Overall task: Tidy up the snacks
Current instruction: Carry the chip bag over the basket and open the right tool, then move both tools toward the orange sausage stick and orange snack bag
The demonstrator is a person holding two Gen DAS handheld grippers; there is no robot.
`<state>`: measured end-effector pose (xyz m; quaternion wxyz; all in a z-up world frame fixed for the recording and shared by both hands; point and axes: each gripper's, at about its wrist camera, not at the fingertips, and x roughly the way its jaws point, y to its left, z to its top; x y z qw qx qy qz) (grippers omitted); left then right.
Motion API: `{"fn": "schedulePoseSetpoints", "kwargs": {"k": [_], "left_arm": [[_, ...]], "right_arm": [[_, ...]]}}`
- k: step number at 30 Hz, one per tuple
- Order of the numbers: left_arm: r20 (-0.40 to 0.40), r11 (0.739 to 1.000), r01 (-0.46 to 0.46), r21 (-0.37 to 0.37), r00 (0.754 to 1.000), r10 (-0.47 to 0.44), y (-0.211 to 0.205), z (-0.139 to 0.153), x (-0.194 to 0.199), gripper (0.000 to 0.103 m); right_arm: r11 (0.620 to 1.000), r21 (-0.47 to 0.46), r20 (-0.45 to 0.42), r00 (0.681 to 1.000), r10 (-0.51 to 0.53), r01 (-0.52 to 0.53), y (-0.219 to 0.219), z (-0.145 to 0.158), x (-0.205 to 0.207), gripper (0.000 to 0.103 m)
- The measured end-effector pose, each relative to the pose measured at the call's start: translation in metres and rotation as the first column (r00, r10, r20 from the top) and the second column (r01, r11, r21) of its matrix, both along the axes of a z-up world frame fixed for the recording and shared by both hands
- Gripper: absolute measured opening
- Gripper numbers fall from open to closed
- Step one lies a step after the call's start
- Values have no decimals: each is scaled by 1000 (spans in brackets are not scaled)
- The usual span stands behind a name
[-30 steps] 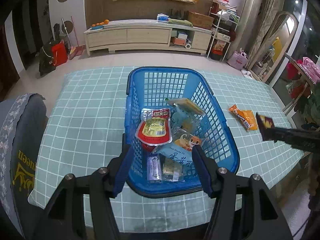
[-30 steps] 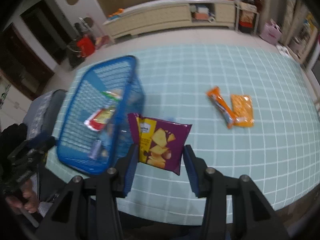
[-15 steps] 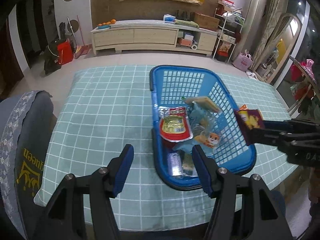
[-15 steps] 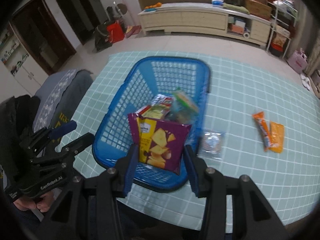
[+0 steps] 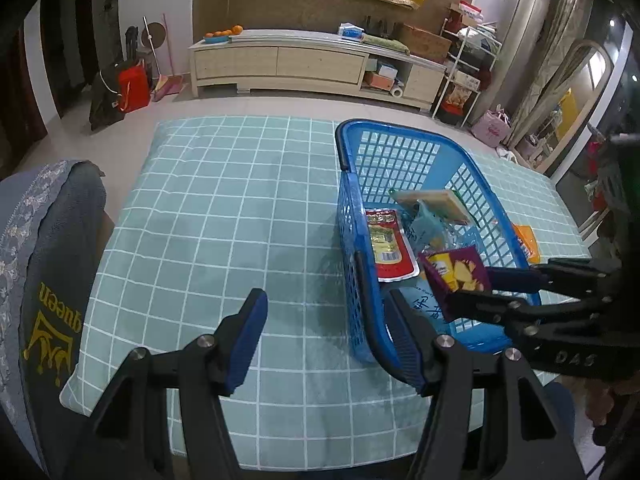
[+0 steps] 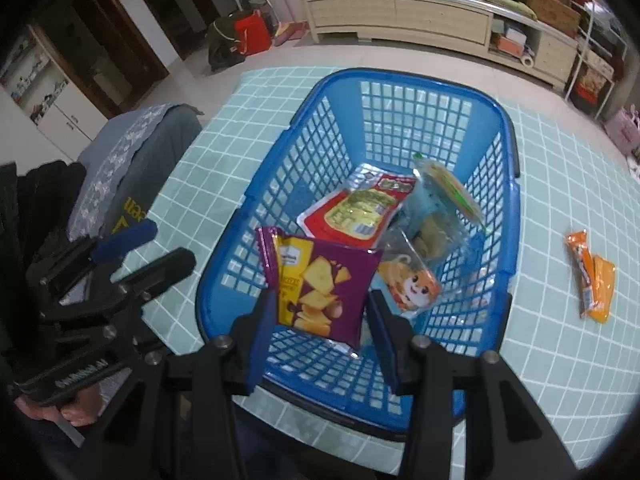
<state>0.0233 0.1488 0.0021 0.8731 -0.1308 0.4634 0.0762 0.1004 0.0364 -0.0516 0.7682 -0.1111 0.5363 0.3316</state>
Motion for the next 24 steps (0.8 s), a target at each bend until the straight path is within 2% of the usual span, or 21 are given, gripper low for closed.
{"fn": "schedulePoseSetpoints", "kwargs": {"k": [3,7,13,16,18,24], "left_arm": [[1,1000,3,-2,1000,-3,1,-3,-2,58],[-9,1000,7,2,1000,-7,0,-8,-4,58],[-14,1000,3,6,1000,-2,1,-8,-6,58],[-12,1000,5,3,1000,-5,-1,-6,-6,58],[-11,1000,12,6,1000,-12,-4,-6,-6,58],[1,999,33,10,999,-33,-18,-1,-4,58]], "right_arm": [[1000,-19,21,1000,15,-15,4,-5,-4,51],[1000,-8,3,1000,16,-16,3,-12,-5,51],[1000,27,-66,998,-2,4,-3,-22,-1,61],[999,46,-71,997,1,2,-9,-20,-3,66],[999,34,-52,999,2,0,-12,-15,-5,78],[998,44,18,999,-44,43,-38,6,-10,81]]}}
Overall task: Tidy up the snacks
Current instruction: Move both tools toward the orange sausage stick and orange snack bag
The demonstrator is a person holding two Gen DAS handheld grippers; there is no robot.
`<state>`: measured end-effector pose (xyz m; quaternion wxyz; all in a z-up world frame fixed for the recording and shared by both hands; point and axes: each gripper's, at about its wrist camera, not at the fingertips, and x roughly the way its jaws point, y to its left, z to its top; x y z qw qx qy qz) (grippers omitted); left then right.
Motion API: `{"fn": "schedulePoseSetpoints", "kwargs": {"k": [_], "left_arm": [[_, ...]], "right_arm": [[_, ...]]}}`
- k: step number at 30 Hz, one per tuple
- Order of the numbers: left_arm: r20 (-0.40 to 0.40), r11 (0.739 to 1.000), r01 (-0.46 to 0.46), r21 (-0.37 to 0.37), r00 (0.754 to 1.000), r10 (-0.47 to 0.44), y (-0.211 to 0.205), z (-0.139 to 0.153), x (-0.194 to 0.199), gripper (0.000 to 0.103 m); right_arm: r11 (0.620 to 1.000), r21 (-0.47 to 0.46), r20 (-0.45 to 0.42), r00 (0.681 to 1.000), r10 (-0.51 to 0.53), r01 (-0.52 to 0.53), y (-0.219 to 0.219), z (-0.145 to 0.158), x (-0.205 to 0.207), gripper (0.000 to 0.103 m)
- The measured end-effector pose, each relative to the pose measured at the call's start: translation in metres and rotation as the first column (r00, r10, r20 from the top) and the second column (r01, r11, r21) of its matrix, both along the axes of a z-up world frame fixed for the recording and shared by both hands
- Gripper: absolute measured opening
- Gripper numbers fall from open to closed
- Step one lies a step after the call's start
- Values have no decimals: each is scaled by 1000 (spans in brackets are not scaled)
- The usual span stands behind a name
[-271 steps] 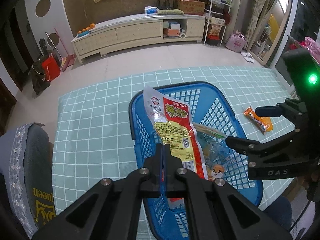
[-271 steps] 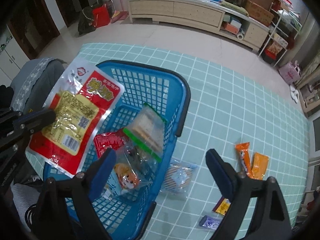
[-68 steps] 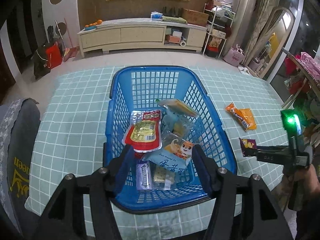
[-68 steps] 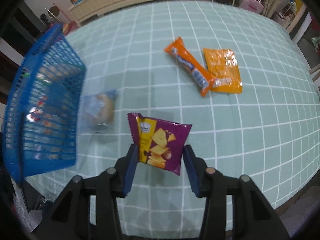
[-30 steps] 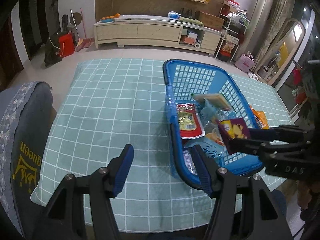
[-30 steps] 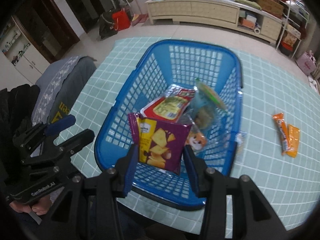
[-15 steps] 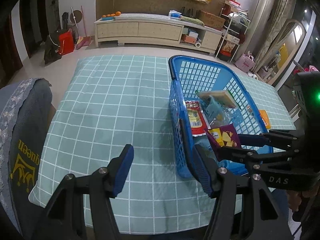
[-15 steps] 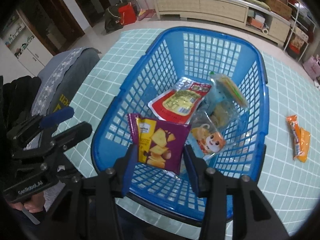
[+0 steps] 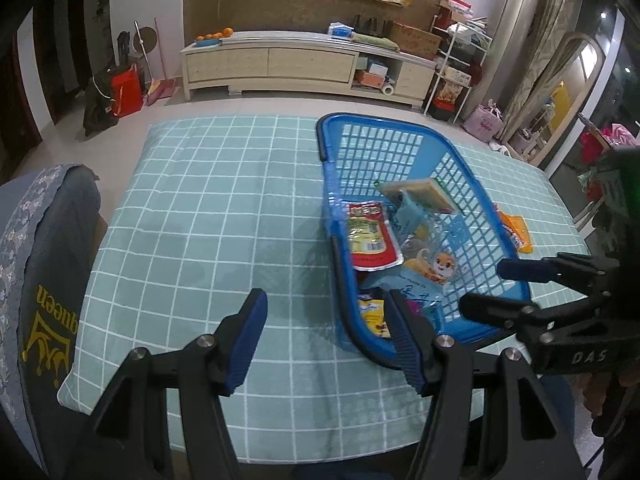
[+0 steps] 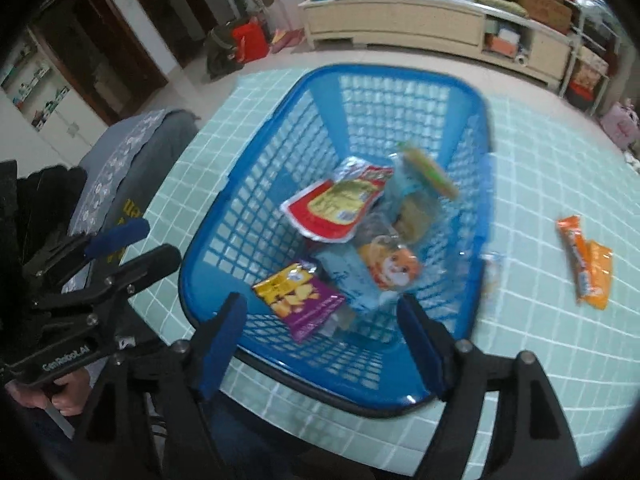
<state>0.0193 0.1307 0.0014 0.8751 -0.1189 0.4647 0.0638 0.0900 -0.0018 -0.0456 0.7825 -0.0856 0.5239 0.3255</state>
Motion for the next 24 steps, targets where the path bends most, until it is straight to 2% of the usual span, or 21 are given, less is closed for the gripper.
{"fn": "schedulePoseSetpoints", "kwargs": {"k": [14,24], "left_arm": [[27,991,130,21,991,-131,-65,21,19,58],[48,964,263,44,963,-265,-144,38,55,66]], "right_arm": [[987,72,72,986,-152,147,-105,40,2,83],[970,72,116,964,-239,232,-172,60,11,83]]}}
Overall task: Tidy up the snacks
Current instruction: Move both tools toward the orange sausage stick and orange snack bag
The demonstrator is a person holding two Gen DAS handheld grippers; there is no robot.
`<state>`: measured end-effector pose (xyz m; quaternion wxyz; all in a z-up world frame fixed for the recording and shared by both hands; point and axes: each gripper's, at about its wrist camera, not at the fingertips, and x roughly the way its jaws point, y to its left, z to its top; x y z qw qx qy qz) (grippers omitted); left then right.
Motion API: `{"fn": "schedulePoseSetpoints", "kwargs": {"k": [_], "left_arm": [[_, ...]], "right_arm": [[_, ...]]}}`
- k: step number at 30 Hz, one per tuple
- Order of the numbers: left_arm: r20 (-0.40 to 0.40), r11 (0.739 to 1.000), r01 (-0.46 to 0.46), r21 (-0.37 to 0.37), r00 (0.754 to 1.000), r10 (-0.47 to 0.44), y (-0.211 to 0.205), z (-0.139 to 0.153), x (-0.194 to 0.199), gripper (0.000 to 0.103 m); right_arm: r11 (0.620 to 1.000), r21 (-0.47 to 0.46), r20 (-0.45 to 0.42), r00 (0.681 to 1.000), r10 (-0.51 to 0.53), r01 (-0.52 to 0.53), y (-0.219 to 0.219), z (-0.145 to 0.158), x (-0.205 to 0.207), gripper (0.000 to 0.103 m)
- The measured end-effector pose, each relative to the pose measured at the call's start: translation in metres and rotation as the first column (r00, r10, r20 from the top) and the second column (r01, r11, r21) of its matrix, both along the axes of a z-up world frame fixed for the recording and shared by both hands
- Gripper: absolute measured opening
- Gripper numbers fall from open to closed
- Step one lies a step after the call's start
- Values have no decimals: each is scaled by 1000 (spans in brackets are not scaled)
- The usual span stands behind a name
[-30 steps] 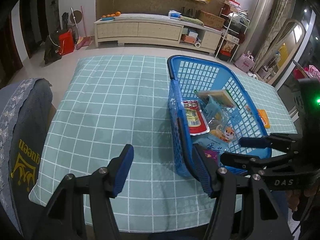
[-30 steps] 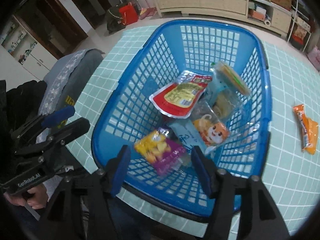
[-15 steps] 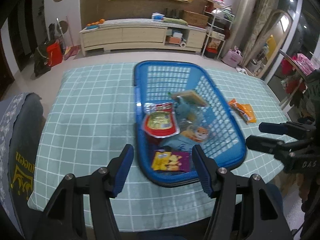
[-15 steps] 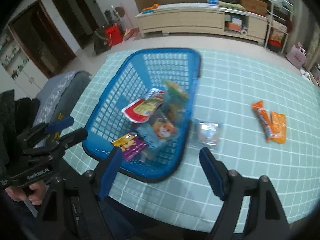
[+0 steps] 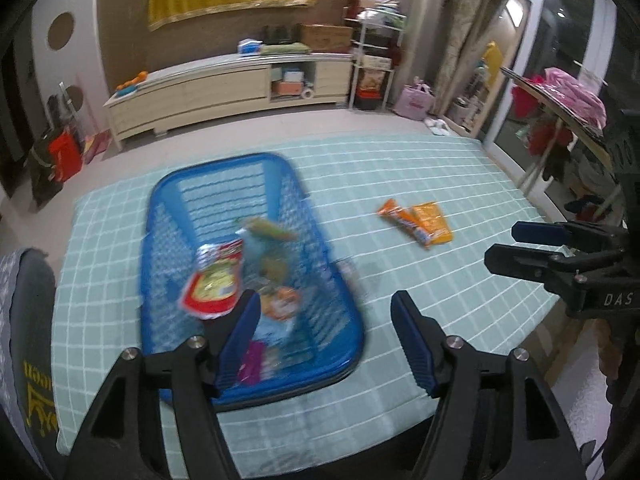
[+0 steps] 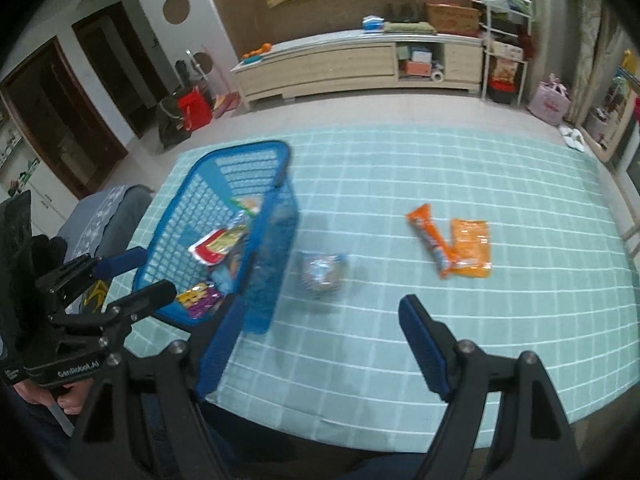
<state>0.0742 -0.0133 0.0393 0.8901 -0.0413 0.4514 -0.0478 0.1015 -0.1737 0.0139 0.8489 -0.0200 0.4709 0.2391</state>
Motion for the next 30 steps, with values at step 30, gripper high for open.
{"fn": "schedulePoseSetpoints", "kwargs": {"k": [30], "left_arm": [[-228,993,-103,-54,970,88,-108,-64,146,72]], "right_arm": [[984,-39,-44,983,-177,175,-139,-40,101,83]]}}
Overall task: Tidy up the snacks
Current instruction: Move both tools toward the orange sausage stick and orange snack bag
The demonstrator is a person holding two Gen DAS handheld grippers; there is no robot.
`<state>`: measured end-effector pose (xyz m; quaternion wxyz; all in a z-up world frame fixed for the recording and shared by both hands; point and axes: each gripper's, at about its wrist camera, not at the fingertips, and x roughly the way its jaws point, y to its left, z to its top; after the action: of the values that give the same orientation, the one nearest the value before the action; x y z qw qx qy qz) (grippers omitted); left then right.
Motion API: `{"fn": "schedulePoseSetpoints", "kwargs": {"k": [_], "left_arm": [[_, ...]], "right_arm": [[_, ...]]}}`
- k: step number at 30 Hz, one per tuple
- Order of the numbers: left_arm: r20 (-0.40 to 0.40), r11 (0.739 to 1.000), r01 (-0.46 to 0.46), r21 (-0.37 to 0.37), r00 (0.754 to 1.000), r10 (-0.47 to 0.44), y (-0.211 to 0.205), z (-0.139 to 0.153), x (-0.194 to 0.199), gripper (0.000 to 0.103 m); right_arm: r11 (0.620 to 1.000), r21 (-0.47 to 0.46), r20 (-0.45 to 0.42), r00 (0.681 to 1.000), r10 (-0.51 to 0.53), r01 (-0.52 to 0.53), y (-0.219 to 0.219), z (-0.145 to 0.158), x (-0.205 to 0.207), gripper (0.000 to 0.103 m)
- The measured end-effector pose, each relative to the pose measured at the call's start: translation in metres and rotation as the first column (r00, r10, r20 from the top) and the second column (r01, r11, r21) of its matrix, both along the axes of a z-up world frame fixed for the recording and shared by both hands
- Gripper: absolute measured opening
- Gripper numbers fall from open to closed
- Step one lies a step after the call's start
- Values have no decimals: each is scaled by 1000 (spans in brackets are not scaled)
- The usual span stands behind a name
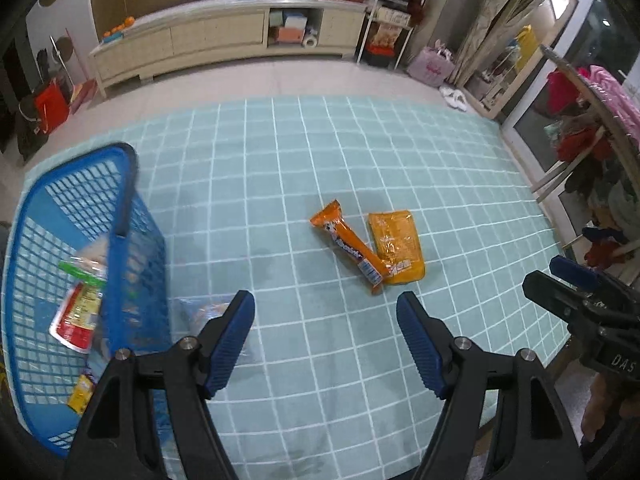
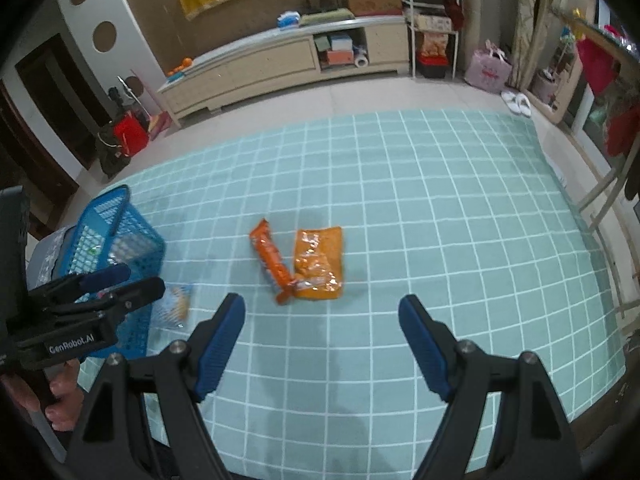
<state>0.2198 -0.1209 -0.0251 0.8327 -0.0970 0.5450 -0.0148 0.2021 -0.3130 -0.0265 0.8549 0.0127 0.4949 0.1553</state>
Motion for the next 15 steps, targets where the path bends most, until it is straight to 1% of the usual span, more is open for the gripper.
{"fn": "schedulePoseSetpoints", "kwargs": {"k": [2,9,13,15], "left_arm": [[-27,1000,-7,-7,1000,7,-3,-9,8,72],[-109,999,1,33,994,3,-19,-41,41,72],[-154,1000,-8,14,988,10,-20,-64,63,72],[-155,1000,-14,14,988,16,-20,-73,70,72]], "right_arm": [[1000,9,-24,1000,-11,11,-5,-10,8,83],[998,22,-91,995,-51,53,-17,-40,33,83],[997,41,-95,994,-60,64,-20,-50,43,83],[997,49,-97,994,-53,58,-19,-55,48,83]]}}
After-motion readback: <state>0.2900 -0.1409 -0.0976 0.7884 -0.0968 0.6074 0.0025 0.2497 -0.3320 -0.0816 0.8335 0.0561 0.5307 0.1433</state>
